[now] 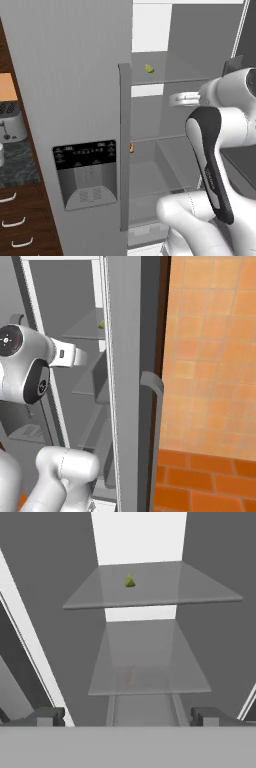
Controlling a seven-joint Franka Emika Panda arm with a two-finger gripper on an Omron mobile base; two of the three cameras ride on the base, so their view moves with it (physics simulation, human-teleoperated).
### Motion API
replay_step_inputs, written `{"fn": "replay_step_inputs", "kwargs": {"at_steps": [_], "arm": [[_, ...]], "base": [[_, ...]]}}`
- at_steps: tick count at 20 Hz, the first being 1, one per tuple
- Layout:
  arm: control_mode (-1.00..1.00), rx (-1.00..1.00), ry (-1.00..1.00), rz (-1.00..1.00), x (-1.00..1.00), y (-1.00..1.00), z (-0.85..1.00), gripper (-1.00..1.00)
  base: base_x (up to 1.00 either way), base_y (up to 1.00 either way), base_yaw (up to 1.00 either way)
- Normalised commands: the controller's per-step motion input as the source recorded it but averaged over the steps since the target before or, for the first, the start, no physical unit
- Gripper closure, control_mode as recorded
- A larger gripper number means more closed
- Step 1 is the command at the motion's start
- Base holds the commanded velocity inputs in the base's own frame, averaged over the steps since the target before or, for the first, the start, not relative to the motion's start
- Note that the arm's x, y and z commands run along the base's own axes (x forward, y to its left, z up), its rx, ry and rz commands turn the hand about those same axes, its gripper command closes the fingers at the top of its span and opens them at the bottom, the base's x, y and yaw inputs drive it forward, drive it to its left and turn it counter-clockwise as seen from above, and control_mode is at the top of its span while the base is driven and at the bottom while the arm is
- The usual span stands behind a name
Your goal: Grab a lemon wedge from the fridge and one ice cube from the ice bowl, and put them in the glass of lemonade.
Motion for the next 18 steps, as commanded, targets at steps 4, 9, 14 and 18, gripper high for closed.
{"fn": "replay_step_inputs", "kwargs": {"at_steps": [4, 9, 14, 18], "arm": [[-1.00, 0.00, -0.05, 0.00, 0.30, 0.00, 0.23, -1.00], [-1.00, 0.00, 0.01, 0.00, 0.38, 0.00, 0.16, -1.00], [-1.00, 0.00, 0.03, 0.00, 0.56, 0.00, 0.00, -1.00], [-1.00, 0.00, 0.00, 0.00, 0.61, 0.00, 0.00, -1.00]], "base": [[0.00, 0.00, 0.00], [0.00, 0.00, 0.00], [0.00, 0.00, 0.00], [0.00, 0.00, 0.00]]}}
